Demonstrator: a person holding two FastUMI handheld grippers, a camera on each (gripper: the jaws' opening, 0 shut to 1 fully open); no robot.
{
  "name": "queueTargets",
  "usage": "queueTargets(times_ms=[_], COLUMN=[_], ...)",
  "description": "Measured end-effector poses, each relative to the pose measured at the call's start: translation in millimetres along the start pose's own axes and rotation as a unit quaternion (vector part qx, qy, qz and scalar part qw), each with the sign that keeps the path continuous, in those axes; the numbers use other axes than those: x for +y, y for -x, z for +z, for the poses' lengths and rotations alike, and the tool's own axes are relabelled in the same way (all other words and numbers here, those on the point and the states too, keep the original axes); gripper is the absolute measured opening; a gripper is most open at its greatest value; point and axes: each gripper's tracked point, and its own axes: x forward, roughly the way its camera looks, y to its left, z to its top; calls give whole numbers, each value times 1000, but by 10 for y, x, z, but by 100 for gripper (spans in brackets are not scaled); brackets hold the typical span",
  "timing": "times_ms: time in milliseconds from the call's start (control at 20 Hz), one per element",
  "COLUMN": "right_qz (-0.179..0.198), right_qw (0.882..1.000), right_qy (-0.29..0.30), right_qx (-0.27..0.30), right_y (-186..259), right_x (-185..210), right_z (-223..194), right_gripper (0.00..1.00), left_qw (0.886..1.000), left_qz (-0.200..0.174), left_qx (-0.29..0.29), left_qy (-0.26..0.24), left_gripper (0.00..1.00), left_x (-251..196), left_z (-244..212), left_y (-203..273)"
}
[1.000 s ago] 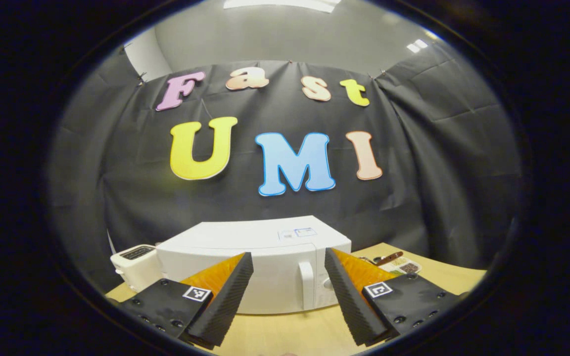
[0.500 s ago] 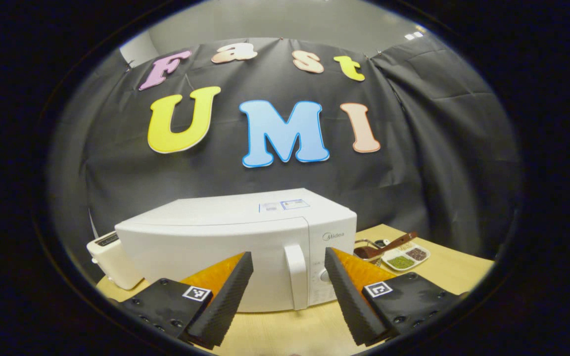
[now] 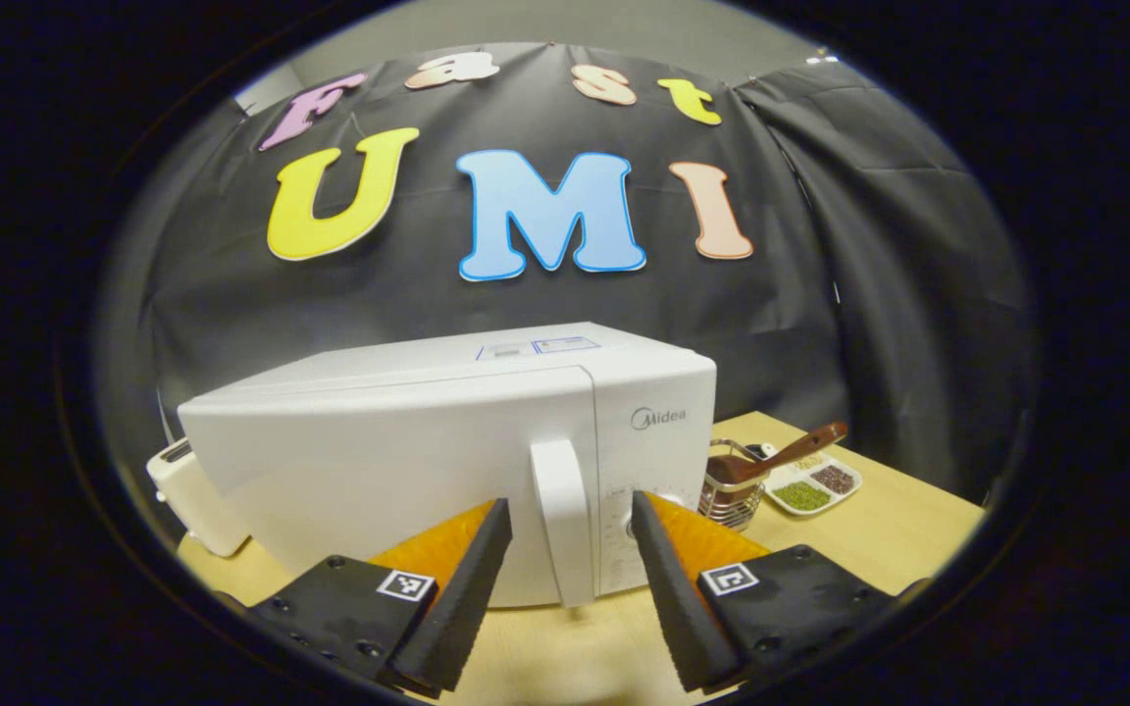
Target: Open the microwave oven with the left hand, put the food in, and close the microwave oven.
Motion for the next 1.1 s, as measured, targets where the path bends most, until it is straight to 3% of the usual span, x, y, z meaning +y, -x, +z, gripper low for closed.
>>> queueTargets(times_ms=[100, 250, 550, 600, 650, 950, 1000, 1050, 1100], right_qz=[1, -1, 11, 10, 9, 34, 39, 45, 53], right_qw=[1000, 1000, 1000, 1000, 1000, 999, 999, 999, 998], right_qy=[0, 4, 5, 9, 11, 9, 9, 7, 5], right_qx=[4, 2, 3, -5, -9, -17, -19, -22, -25], right_y=[27, 57, 149, 164, 155, 181, 173, 167, 166], right_x=[1, -34, -76, -108, -156, -152, -141, -134, -112], right_z=[-20, -17, -23, 22, 44, 73, 96, 109, 134], right_gripper=[96, 96, 96, 96, 96, 96, 96, 96, 96], left_qw=[1000, 1000, 1000, 1000, 1000, 1000, 1000, 999, 999], left_qz=[6, 6, -4, -1, -1, -2, 4, 39, 21], left_qx=[-5, -4, 6, 6, 3, 14, 18, 10, -31], left_qy=[-3, -10, -17, -17, -16, -7, -6, -15, -28], left_gripper=[72, 48, 25, 25, 19, 20, 19, 18, 4], left_x=[36, 27, 11, 17, 15, 27, 36, 167, 77], left_z=[23, 17, 20, 29, 24, 42, 30, 105, 257], left_y=[-24, -5, 24, 19, 25, 110, 165, 331, 387])
